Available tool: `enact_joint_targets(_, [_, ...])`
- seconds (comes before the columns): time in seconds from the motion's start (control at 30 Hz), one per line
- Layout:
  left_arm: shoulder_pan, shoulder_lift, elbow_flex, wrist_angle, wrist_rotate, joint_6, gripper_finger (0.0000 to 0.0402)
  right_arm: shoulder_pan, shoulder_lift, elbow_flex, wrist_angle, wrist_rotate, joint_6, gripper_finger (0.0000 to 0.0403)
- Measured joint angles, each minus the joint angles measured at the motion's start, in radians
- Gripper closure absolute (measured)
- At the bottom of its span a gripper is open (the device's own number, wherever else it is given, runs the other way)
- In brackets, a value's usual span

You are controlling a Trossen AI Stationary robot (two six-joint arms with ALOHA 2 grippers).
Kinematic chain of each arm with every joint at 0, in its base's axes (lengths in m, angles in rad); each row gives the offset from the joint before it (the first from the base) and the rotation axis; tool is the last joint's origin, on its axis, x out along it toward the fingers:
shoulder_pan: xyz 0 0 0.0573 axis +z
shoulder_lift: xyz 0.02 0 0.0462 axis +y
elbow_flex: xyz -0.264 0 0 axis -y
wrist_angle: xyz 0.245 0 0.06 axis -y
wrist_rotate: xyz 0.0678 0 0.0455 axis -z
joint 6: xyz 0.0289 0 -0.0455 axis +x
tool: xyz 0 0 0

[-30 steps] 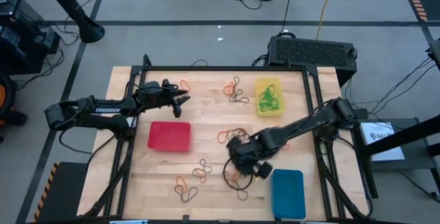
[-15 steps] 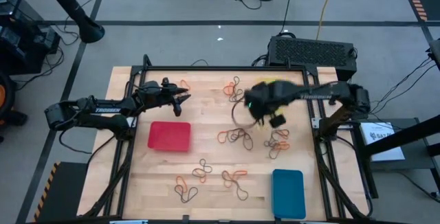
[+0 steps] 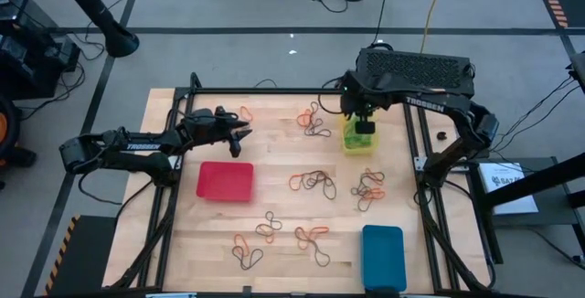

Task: Sort rubber bands into baskets
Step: Put the green rubber band into the yellow bin, then put the orange rubber band into the pink bin

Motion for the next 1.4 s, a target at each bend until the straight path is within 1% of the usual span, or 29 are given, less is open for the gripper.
enact_joint_targets(0.13, [0.000,0.000,0.000,-0.009,-0.003,0.001,0.0253,-0.015,0.001,0.000,-0.033,-0.004,0.040,0.0402])
enact_joint_targets(0.23, [0.000,0.000,0.000,0.002,-0.020,0.001,0.0253,-0.016,0.001,0.000,-0.035,-0.040,0.049,0.0402])
enact_joint_targets(0.47, [0.000,0.000,0.000,0.055,-0.063,0.034,0.0253,-0.016,0.001,0.000,-0.051,-0.090,0.111,0.0402])
enact_joint_targets(0.6, [0.000,0.000,0.000,0.092,-0.067,0.053,0.0253,-0.015,0.001,0.000,-0.052,-0.106,0.149,0.0400])
enact_joint_targets(0.73, [0.000,0.000,0.000,0.096,-0.067,0.053,0.0253,-0.015,0.001,0.000,-0.051,-0.106,0.189,0.0378])
enact_joint_targets(0.93, [0.000,0.000,0.000,0.080,-0.067,0.053,0.0253,-0.015,0.001,0.000,-0.039,-0.105,0.187,0.0327])
enact_joint_targets(1.07, [0.000,0.000,0.000,0.057,-0.067,0.054,0.0253,-0.015,0.001,0.000,-0.028,-0.102,0.189,0.0302])
enact_joint_targets(1.13, [0.000,0.000,0.000,0.058,-0.067,0.061,0.0253,-0.015,0.001,0.000,-0.042,-0.102,0.256,0.0295])
enact_joint_targets(1.27, [0.000,0.000,0.000,0.083,-0.045,0.087,0.0253,0.003,0.001,0.000,-0.101,-0.102,0.516,0.0291])
enact_joint_targets(1.33, [-0.006,0.000,0.000,0.124,-0.012,0.089,0.0253,0.041,-0.001,0.000,-0.109,-0.086,0.550,0.0291])
enact_joint_targets(1.4, [-0.032,0.000,0.007,0.129,-0.008,0.115,0.0253,0.097,-0.006,-0.008,-0.069,-0.042,0.562,0.0291])
